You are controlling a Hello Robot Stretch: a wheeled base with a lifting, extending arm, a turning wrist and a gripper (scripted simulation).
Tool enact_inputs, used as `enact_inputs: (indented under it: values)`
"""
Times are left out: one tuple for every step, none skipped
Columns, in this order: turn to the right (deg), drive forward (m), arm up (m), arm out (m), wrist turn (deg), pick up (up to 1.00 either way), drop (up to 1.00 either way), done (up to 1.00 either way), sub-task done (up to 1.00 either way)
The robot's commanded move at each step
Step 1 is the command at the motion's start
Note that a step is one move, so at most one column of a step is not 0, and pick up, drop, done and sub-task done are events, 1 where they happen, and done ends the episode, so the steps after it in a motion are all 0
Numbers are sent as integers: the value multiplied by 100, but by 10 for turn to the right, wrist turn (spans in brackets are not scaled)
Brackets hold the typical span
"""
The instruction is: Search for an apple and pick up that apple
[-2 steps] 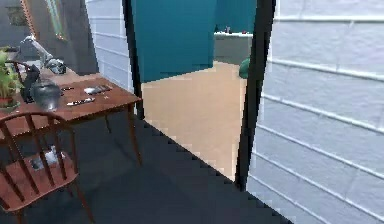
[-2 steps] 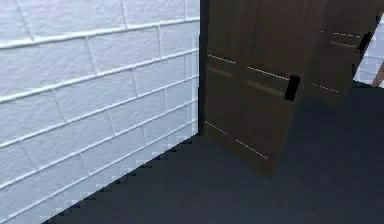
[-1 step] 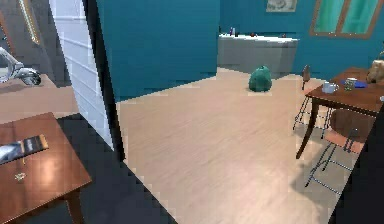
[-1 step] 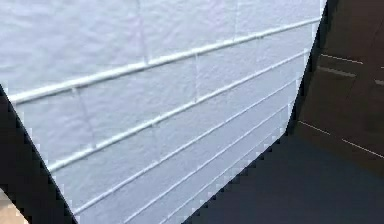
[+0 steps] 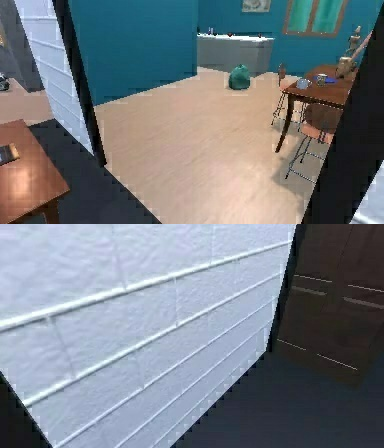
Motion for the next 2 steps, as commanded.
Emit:
enact_inputs:
  values:
    - [0,70,0,0,0,0,0,0,0]
    - [450,0,0,0,0,0,0,0,0]
